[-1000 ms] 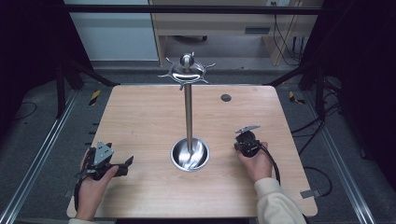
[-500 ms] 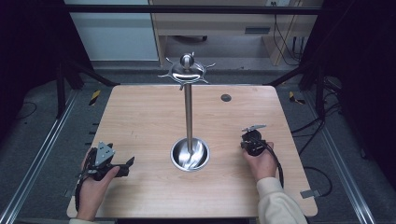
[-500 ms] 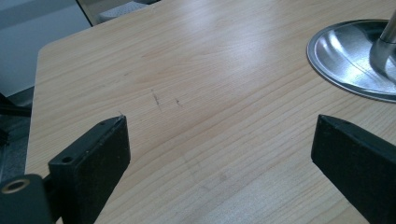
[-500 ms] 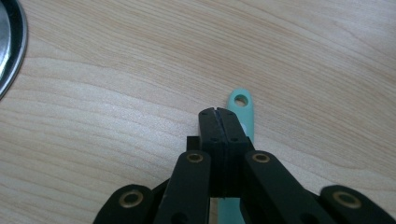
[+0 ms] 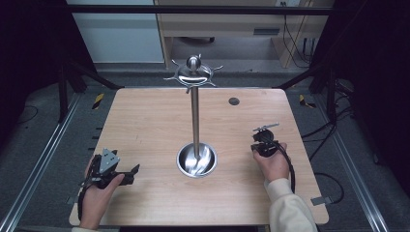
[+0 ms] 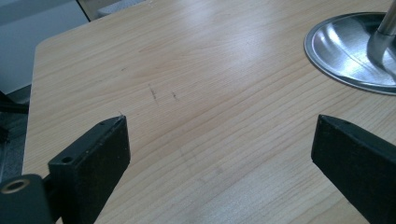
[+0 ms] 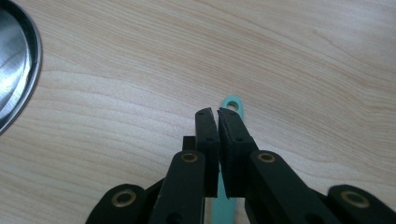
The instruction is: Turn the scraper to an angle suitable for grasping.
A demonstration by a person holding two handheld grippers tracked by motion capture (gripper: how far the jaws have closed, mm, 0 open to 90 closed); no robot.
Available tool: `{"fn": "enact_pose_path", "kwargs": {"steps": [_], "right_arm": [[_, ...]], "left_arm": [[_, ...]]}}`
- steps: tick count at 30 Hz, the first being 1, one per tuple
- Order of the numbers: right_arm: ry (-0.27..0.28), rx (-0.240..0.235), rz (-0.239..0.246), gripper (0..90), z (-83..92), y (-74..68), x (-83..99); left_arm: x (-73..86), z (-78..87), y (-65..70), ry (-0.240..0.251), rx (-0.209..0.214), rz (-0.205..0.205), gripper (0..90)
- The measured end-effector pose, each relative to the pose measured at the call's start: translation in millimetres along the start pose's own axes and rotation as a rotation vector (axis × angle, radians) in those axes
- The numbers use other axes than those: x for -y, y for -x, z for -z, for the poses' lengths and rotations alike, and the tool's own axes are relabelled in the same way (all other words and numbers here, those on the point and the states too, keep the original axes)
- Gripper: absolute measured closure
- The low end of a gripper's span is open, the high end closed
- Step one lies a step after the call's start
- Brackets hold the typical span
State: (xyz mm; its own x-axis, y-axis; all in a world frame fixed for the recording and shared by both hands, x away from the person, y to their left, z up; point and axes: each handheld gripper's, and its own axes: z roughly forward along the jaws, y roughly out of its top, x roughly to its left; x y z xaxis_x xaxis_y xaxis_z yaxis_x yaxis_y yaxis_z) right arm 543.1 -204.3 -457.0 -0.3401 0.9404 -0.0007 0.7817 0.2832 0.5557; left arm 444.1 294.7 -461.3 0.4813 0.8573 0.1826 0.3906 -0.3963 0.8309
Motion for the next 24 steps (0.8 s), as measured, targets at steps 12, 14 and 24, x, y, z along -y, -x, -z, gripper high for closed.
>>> {"fn": "enact_pose_path", "kwargs": {"steps": [12,14,24], "right_arm": [[-0.134,0.017,0.000,69.5,-1.6,5.8,-13.6],[-0.154,0.020,-0.001,66.4,-4.7,5.6,-13.1],[-0.188,0.025,-0.020,66.5,-12.4,5.3,-12.4]], "left_arm": [[1.1,-0.3,2.2,-0.009,-0.002,-0.001,4.3],[1.4,-0.6,3.0,-0.012,0.001,-0.003,4.3],[0.8,-0.9,5.8,-0.012,0.009,-0.006,4.3]]}}
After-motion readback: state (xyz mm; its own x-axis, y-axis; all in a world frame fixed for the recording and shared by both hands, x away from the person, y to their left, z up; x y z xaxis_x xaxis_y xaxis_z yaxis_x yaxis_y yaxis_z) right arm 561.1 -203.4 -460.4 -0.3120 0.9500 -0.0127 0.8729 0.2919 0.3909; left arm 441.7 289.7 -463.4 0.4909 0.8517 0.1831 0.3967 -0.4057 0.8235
